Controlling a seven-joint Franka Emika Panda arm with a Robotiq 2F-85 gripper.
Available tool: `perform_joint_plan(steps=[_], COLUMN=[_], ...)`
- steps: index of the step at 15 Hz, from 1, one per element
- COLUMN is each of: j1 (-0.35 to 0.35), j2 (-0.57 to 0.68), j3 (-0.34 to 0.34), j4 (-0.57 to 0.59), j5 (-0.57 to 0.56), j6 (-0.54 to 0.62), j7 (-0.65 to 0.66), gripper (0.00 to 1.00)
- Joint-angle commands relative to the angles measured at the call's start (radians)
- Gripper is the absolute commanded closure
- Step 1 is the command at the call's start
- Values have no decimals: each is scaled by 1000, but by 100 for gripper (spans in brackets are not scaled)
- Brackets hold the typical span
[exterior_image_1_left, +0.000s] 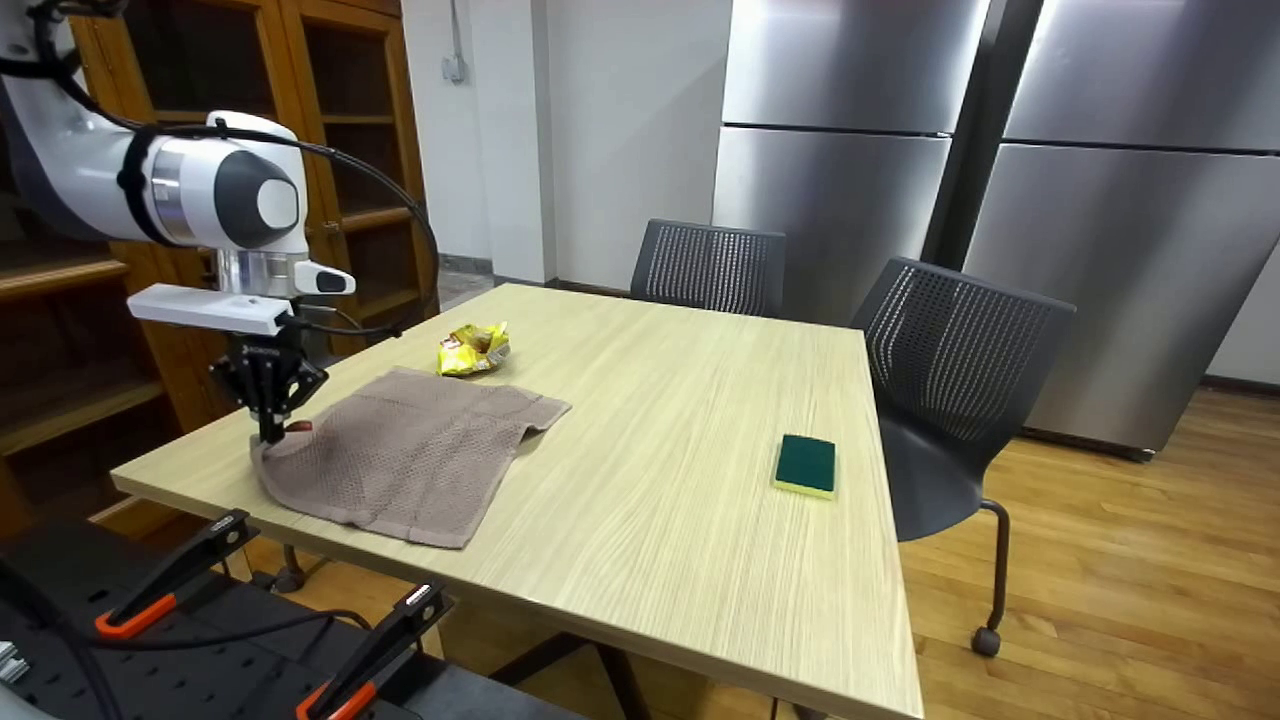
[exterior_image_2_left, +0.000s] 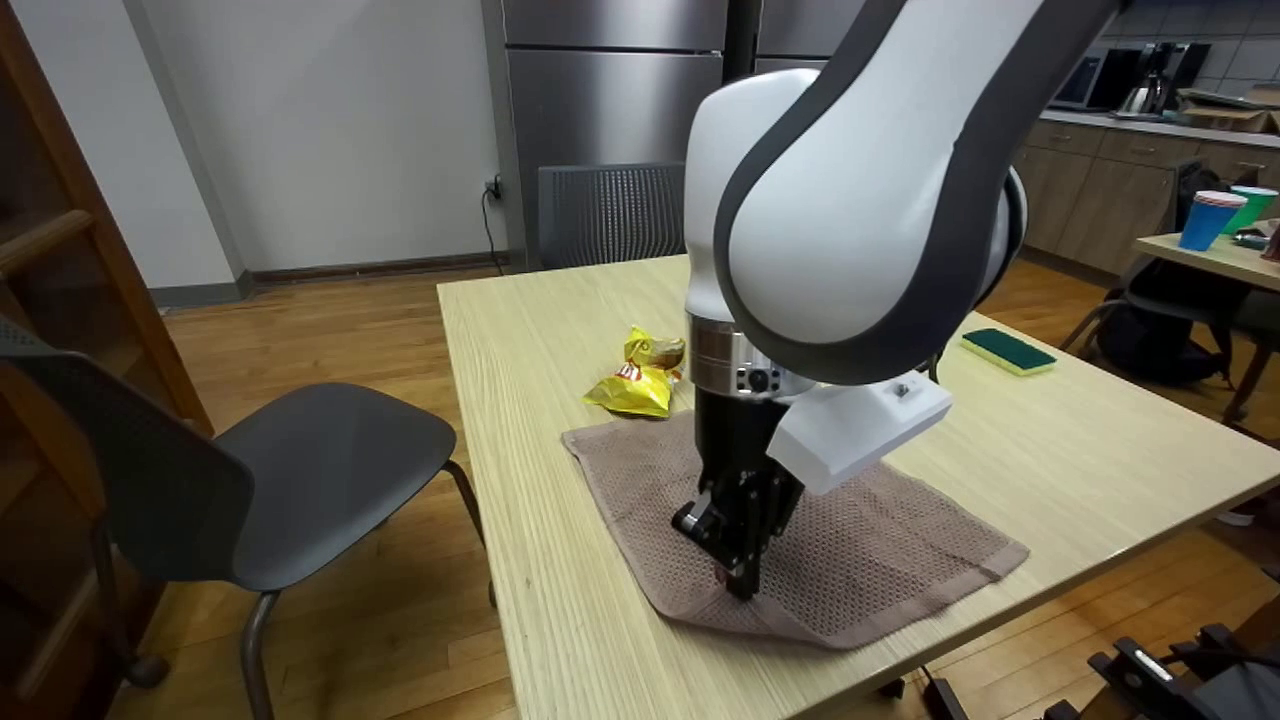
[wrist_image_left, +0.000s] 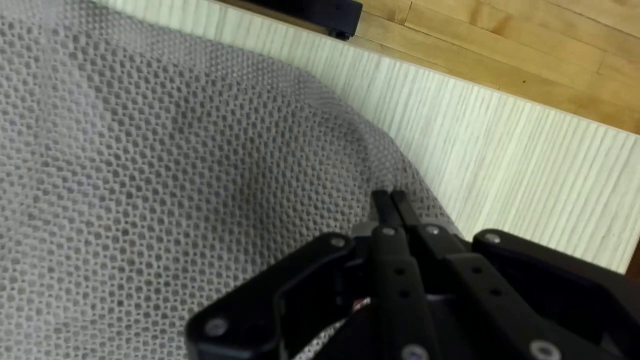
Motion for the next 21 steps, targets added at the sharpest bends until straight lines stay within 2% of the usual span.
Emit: perform_joint_plan(steps=[1,12,13,14,16,17,21], j1=[-12,-8,-4,-2,-1,-2,-2], j2=[-40,-28,-28,-28,-28,-28,-30], j3=[24,54,52,50,50,50,47], j4=[-22,-13,-14,-15,-16,-16,-16], j5=[12,11,8,7,7,8,8], j6=[-37,-82,-79,-77,-74,-74,-72], j7=[-46,-98,-93,-90,-86,-86,-82], gripper=[99,99,94,71,66,60,30])
